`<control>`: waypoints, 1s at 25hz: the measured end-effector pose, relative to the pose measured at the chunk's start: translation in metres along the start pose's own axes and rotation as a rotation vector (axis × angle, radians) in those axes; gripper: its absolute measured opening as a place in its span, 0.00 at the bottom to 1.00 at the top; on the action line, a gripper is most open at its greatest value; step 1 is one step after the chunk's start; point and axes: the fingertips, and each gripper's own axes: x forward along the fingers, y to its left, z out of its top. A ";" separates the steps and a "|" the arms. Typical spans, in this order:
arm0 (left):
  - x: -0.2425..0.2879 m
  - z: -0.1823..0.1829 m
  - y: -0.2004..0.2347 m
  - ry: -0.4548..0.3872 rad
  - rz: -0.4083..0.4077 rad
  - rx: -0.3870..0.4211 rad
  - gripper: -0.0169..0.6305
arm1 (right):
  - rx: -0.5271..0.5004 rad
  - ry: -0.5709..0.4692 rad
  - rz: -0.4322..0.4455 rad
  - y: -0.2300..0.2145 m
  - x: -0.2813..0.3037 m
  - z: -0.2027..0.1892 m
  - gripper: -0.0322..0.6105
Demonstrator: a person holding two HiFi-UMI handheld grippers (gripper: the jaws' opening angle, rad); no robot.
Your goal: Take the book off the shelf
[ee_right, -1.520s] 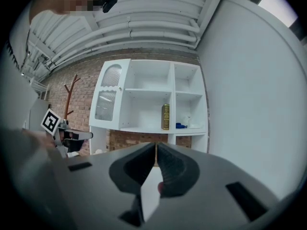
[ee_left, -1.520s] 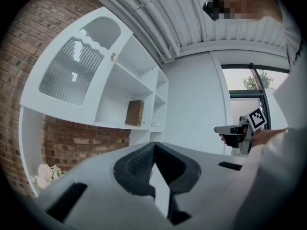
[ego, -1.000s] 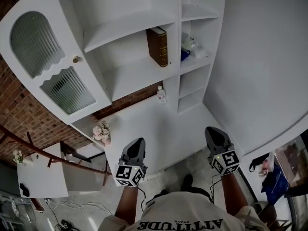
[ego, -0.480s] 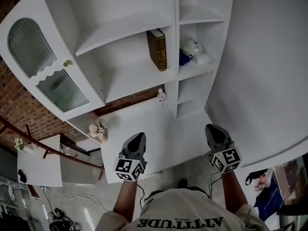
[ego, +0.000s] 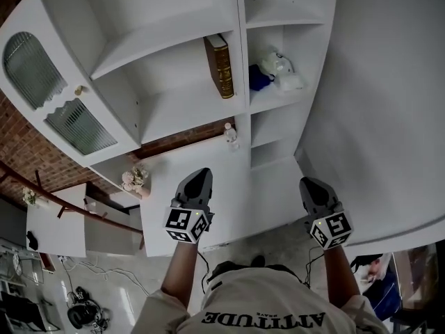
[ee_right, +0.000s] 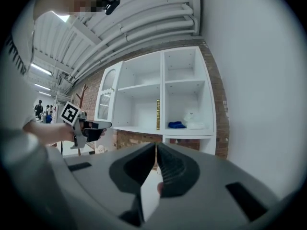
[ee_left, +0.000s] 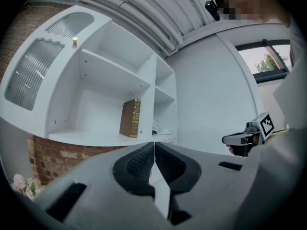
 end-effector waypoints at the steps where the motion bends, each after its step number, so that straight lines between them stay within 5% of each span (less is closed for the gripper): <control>1: 0.006 0.004 -0.001 -0.005 -0.001 0.007 0.07 | -0.002 0.004 0.007 -0.003 0.000 -0.002 0.10; 14: 0.072 0.041 -0.001 -0.017 -0.043 0.078 0.07 | 0.000 -0.002 0.036 -0.011 0.019 0.001 0.10; 25: 0.151 0.074 0.039 -0.002 -0.112 0.108 0.07 | -0.009 0.016 -0.072 -0.032 0.024 0.012 0.10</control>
